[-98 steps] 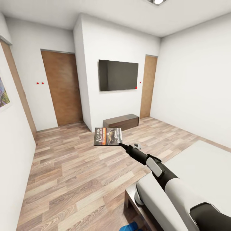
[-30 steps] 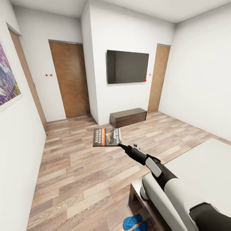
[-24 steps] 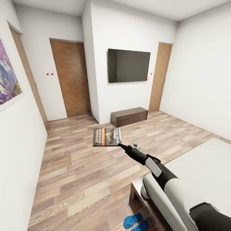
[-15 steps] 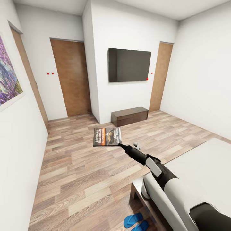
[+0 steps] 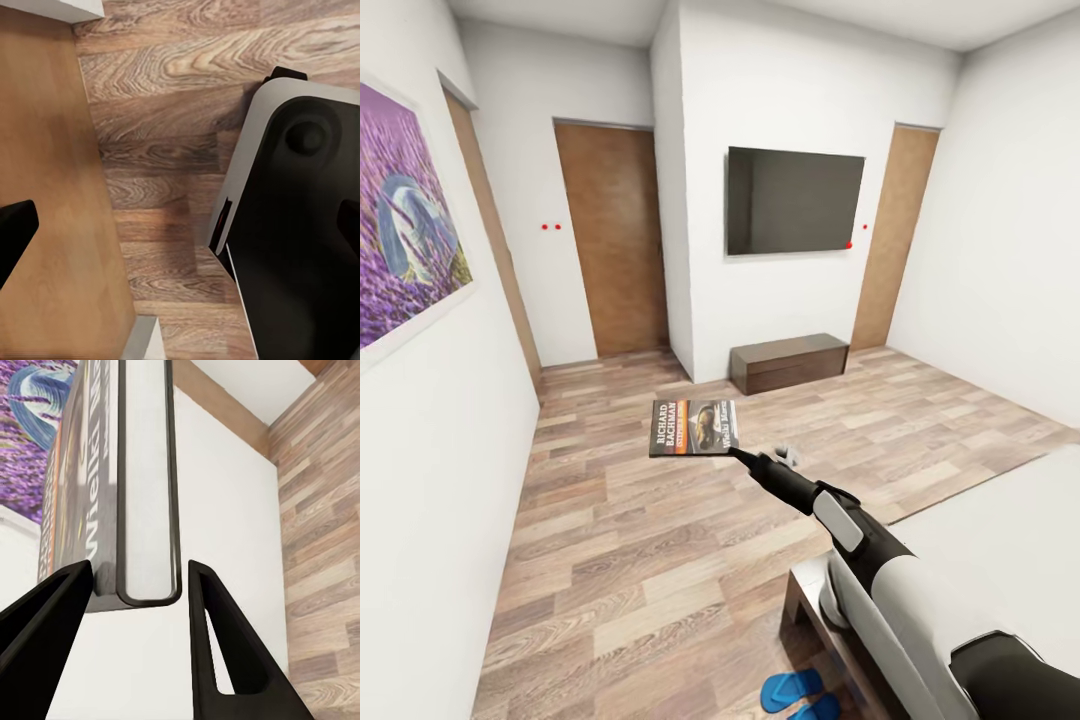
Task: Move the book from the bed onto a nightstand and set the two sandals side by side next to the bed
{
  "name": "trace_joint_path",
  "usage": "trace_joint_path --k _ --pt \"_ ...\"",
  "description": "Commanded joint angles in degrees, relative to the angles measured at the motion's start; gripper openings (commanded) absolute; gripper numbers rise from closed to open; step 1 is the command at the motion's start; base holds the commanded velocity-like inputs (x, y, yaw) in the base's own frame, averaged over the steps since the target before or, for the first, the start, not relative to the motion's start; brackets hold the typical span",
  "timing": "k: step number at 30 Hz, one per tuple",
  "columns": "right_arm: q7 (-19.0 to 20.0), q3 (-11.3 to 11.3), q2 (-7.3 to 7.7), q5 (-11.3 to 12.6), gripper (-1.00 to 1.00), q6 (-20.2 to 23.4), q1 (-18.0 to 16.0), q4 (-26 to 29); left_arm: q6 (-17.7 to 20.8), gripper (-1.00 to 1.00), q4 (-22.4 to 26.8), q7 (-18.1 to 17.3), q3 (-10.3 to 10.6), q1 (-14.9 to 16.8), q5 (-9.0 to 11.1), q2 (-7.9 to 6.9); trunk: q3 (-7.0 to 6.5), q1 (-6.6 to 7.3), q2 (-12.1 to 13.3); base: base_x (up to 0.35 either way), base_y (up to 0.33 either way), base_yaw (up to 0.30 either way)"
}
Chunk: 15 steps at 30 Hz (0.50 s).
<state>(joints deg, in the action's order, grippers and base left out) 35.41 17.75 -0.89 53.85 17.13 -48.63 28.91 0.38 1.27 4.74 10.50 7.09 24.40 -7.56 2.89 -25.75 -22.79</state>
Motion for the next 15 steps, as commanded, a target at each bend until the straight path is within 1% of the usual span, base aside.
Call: trace_joint_path --k 1,15 --pt "0.03 0.09 0.02 0.72 -1.00 0.43 -0.06 0.00 0.03 1.00 0.05 0.18 0.49 0.03 0.47 0.00 0.15 -0.03 -0.13 0.000 0.000 0.254" --pt "-0.05 0.11 0.02 0.70 -1.00 0.44 -0.06 0.00 -0.21 1.00 0.05 0.18 0.50 0.03 0.47 0.00 0.20 -0.03 -0.13 0.000 0.000 0.275"
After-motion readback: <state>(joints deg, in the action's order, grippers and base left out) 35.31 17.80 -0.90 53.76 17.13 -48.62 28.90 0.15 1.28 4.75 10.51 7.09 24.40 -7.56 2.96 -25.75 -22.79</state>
